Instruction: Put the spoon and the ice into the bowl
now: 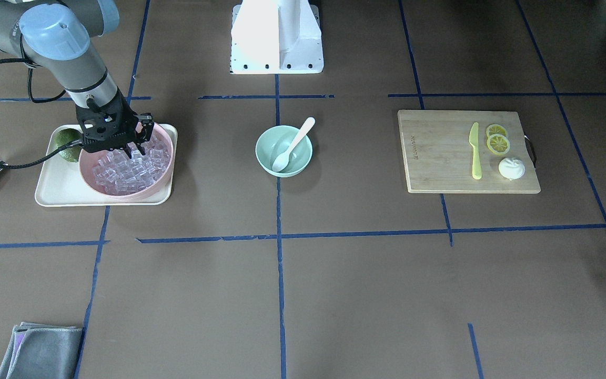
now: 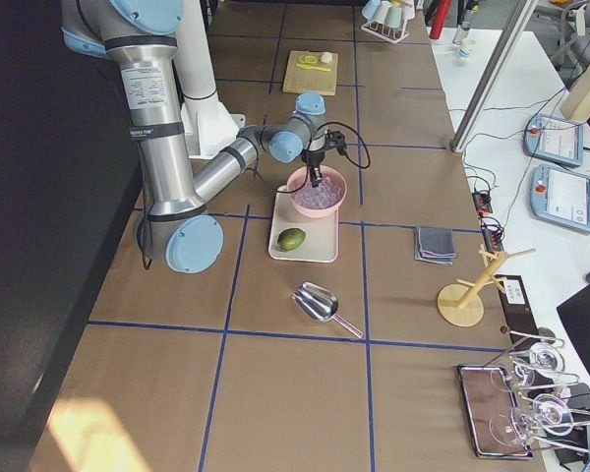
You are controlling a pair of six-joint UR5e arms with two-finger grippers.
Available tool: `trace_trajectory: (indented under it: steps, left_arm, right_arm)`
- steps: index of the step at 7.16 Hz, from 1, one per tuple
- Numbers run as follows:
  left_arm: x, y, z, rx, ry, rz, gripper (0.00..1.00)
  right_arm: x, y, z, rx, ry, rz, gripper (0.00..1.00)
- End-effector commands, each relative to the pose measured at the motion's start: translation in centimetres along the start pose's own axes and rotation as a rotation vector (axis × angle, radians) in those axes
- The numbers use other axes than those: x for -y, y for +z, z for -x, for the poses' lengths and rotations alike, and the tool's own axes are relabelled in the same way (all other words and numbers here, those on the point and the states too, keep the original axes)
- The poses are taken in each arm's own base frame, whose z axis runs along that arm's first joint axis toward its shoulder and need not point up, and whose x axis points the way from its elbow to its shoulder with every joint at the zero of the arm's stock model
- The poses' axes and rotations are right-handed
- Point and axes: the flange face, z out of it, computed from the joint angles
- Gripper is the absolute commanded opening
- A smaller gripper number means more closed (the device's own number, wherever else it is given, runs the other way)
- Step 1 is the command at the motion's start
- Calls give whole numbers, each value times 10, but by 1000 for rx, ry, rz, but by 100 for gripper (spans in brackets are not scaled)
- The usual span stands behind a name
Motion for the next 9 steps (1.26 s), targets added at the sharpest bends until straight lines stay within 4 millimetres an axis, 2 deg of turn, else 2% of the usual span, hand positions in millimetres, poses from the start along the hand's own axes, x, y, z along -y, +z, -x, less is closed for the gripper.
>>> trace_trajectory:
  steps: [1, 2, 4, 5, 7, 8, 9]
  left_arm:
    - [0, 0, 0, -2, -2, 1, 100]
    - [0, 0, 0, -2, -2, 1, 100]
    - [0, 1, 0, -2, -4, 3, 100]
    - [0, 1, 0, -2, -4, 3, 100]
    - [-1, 1, 0, -3, -5, 4, 100]
    - [-4, 2, 1, -3, -10, 8, 100]
    - [-9, 5, 1, -24, -14, 8, 100]
  right_arm:
    - [20, -27, 58, 41, 283, -12, 0]
    - [17, -30, 97, 44, 345, 5, 0]
    - [1, -17, 165, 12, 414, -13, 0]
    - [2, -9, 201, -18, 441, -21, 1]
    - [26, 23, 288, -55, 508, -37, 2]
    - [34, 36, 318, -79, 530, -44, 2]
    - [33, 52, 329, -110, 533, -50, 2]
